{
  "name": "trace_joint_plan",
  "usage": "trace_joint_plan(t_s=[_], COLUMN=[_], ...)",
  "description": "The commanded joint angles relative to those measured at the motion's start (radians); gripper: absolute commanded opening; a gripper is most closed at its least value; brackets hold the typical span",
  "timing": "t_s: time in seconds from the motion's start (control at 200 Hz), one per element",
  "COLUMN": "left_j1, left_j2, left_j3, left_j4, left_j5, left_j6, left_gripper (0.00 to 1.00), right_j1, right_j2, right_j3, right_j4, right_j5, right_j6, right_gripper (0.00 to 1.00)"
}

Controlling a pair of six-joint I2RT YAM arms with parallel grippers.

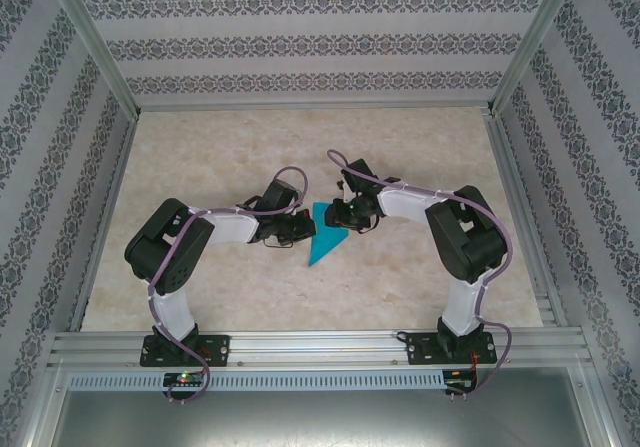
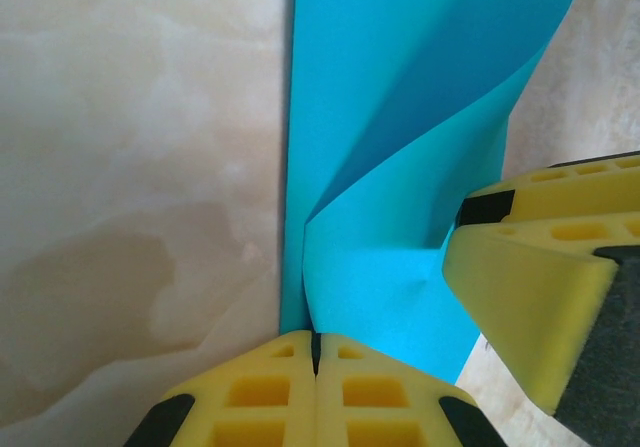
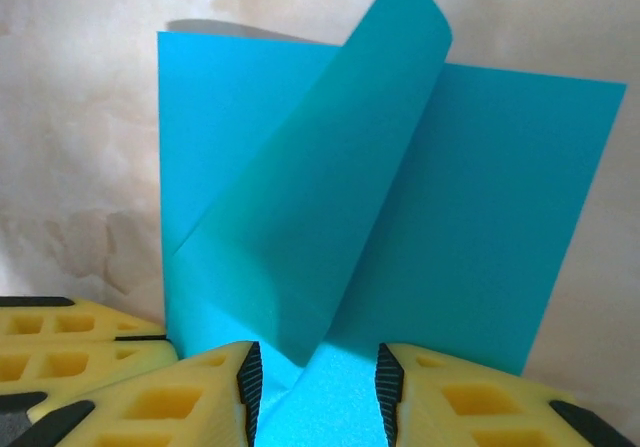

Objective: Fold a paper plane with a square sheet of paper (pick it up from the middle)
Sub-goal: Fourth fold the wing at the center of the table.

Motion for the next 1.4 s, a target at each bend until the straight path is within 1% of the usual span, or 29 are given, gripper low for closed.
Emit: trace_joint_plan(t_s=[0.0,0.27,0.47,0.919,1.399], left_j1=[0.007,0.008,0.007,0.008,0.007], left_j2=[-0.024,-0.042,-0.057,-0.038,-0.022], left_j3=[-0.015,-0.036,-0.052,-0.053,-0.052], left_j4=[0.023,0.027,0.033,0.026,0.013], left_j5=[-0.003,-0.015,-0.029,-0.039,-0.038], left_j6=[-0.007,-0.014,-0.017,-0.019,-0.019], left_gripper=[0.05,0.05,0.05,0.05,0.07], right_j1=[0.022,0.039,0.043,0.057,0.088], right_j2=[0.062,0.139,0.173,0.233,0.301], right_j3=[0.016,0.051,0.064,0.102,0.143], right_j4=[-0.114,-0.205,-0.233,-0.301,-0.384], right_j5=[0.149,0.238,0.25,0.297,0.412], right_j6=[-0.014,0.03,0.043,0.049,0.045], right_gripper=[0.39,0.42,0.44,0.46,0.46])
